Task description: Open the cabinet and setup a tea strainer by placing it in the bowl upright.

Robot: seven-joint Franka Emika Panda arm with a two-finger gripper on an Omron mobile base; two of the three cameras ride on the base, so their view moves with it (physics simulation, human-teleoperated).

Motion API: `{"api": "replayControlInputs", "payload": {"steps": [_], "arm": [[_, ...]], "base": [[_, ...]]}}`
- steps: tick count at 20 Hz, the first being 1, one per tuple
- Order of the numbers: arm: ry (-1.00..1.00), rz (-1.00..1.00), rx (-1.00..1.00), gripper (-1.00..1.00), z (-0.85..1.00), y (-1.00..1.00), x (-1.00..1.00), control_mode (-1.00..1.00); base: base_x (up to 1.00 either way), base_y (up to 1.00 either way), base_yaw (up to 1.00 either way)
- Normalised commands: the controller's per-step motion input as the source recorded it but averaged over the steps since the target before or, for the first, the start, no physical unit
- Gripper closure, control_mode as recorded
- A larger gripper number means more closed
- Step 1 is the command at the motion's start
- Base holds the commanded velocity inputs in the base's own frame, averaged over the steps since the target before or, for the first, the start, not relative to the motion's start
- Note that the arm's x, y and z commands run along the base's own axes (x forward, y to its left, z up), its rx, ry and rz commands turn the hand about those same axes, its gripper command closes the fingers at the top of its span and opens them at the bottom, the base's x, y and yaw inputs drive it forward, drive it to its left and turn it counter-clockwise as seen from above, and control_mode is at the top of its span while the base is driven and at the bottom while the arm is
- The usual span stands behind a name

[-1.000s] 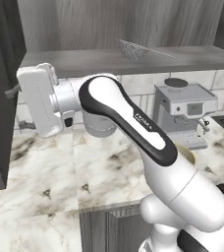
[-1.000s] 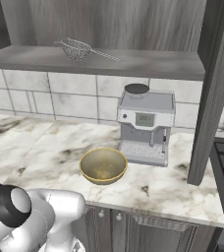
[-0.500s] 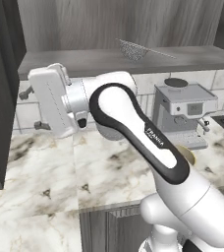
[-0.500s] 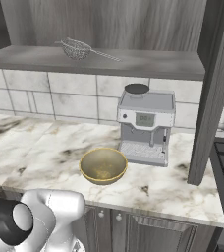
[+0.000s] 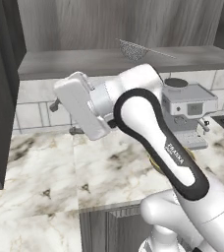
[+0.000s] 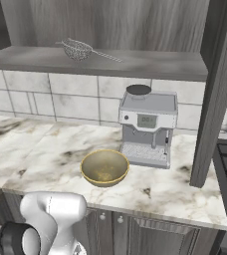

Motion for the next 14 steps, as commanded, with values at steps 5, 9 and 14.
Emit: {"api": "replayControlInputs", "payload": {"steps": [5, 9, 14], "arm": [[-0.06, 0.0, -0.48, -1.0, -0.24, -0.59, 0.17, -1.0], [-0.05, 0.0, -0.5, -1.0, -0.21, -0.68, 0.18, -1.0], [-0.05, 0.0, -0.56, -1.0, -0.24, -0.68, 0.09, -1.0]], "base": [[0.0, 0.0, 0.0], [0.0, 0.0, 0.0], [0.0, 0.0, 0.0]]}}
